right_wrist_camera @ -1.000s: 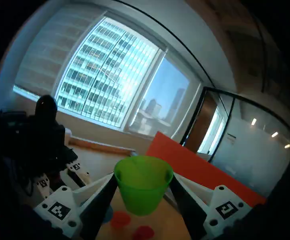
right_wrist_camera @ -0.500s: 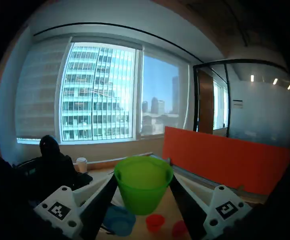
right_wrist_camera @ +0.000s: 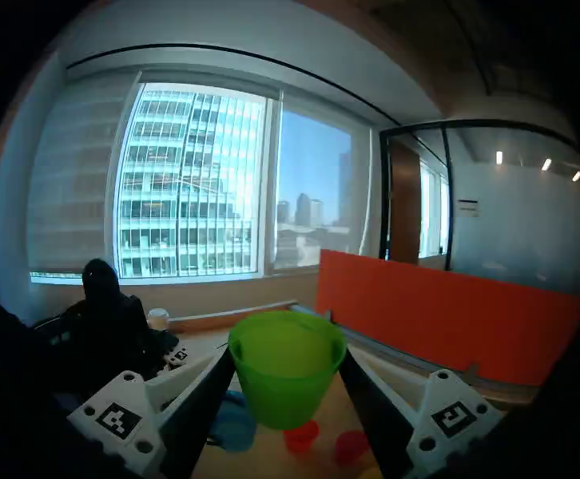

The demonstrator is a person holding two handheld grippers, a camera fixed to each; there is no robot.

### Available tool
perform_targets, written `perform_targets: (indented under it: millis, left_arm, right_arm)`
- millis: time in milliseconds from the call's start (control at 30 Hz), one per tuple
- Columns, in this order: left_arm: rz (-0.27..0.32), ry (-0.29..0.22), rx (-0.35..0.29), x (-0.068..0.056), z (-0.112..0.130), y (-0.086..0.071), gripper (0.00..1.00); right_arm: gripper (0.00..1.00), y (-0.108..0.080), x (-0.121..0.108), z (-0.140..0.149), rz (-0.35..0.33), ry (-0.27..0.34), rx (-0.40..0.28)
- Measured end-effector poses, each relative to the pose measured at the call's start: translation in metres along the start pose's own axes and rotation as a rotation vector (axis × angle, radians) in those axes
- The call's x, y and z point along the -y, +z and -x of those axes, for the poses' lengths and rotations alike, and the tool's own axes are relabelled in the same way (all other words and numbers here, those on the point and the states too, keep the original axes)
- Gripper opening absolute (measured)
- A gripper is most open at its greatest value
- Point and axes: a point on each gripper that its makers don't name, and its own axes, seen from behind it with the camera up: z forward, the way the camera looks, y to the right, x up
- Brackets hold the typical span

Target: Pour water

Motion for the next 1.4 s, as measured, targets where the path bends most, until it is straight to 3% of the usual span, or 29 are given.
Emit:
perform_targets:
  millis: [467, 700, 1400]
  left_arm:
    - [-0.032, -0.001, 0.014, 0.010, 0.006, -0.008, 0.85]
    - [-0.040, 0.004, 0.021, 0.012, 0.006, -0.009, 0.85]
    - [-0.048, 0.009, 0.113, 0.017, 0.039, -0.013, 0.85]
  right_arm:
    - [0.90, -0.038, -0.029, 0.021, 0.079, -0.014, 0.013]
    - [0.90, -0.045, -0.034, 0.028, 0.097, -0.023, 0.016]
    - [0.91, -0.049, -0.020, 0.104, 0.028, -0.002, 0.112]
